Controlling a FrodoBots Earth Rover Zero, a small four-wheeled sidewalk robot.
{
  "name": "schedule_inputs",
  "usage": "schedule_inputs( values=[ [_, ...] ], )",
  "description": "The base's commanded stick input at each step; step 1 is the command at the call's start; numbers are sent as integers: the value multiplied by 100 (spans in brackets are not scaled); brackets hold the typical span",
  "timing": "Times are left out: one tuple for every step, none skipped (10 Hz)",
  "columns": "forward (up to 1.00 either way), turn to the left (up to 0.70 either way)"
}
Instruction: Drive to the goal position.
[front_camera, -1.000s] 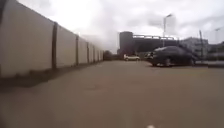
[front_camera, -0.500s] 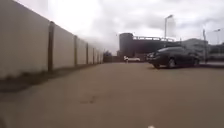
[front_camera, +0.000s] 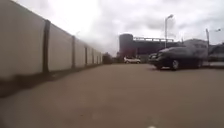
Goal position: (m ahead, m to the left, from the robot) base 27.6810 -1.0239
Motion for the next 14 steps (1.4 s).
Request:
schedule_inputs(
  values=[
    [85,1],
    [85,1],
    [85,1],
    [85,1],
    [85,1],
    [85,1],
    [85,1],
    [85,1],
    [85,1],
    [85,1],
    [85,1],
    [85,1],
    [85,1],
    [85,1]
  ],
)
